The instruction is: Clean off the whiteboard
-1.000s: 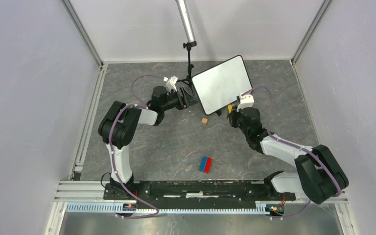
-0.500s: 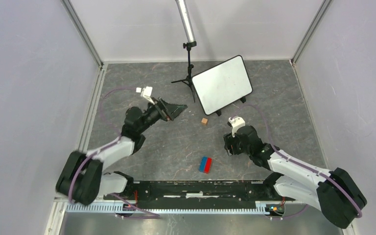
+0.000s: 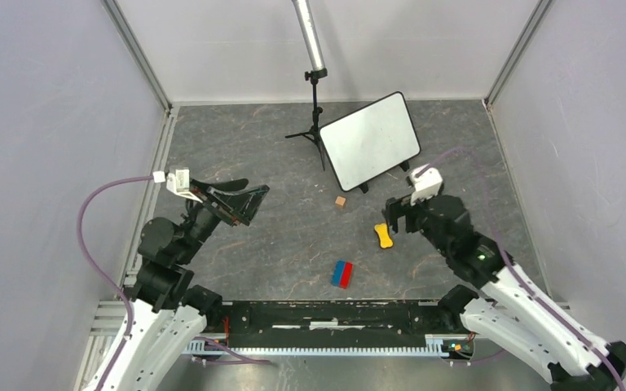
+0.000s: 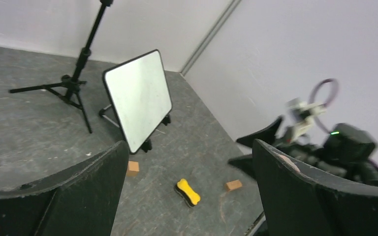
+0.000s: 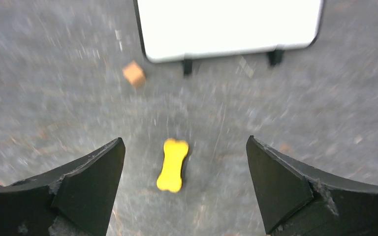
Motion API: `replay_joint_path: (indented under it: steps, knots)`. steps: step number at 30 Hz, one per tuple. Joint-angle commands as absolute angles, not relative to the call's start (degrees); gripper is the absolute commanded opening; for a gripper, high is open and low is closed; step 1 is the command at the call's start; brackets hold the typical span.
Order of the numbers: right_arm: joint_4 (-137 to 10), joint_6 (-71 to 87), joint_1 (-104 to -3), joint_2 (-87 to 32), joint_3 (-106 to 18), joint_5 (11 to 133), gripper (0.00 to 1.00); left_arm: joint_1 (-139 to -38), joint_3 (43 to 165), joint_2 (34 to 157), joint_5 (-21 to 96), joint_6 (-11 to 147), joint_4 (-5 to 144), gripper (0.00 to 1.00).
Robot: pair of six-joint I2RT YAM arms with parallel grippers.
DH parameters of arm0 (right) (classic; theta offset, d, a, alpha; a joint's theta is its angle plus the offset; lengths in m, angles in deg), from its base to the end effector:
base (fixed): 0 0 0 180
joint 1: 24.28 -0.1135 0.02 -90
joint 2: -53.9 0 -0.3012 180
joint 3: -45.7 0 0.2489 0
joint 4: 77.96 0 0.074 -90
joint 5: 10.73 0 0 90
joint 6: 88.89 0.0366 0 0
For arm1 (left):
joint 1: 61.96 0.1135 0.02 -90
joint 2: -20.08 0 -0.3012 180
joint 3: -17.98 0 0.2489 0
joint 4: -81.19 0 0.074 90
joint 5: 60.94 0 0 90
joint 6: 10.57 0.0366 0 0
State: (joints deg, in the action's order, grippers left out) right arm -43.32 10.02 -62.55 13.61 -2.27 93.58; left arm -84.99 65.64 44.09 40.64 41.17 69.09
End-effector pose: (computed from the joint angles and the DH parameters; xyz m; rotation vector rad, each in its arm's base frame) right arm 0.1112 0.0762 0.2919 -0.3632 2.0031 0.2647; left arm 0.0712 -0.0382 0.3579 -0.0135 1.4515 -1.0251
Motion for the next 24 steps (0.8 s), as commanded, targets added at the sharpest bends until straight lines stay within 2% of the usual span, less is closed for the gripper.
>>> replay_joint_path:
  steps: [1,5,8,24]
  knots:
    - [-41.0,5.6,-63.0,19.9,-13.8,97.3,0.98,-85.1,76.6,44.8,35.8,53.0,53.0,1.00]
    - [-40.2,3.3,-63.0,23.2,-21.6,99.0,0.98,-85.1,85.2,46.8,35.3,57.9,45.5,1.00]
    - [-41.2,2.3,-63.0,25.6,-23.6,101.0,0.98,-85.2,86.7,45.2,34.9,57.3,45.1,1.00]
    - [-50.0,2.7,-63.0,33.5,-17.0,103.2,0.98,-85.2,93.1,44.9,36.4,57.3,43.7,1.00]
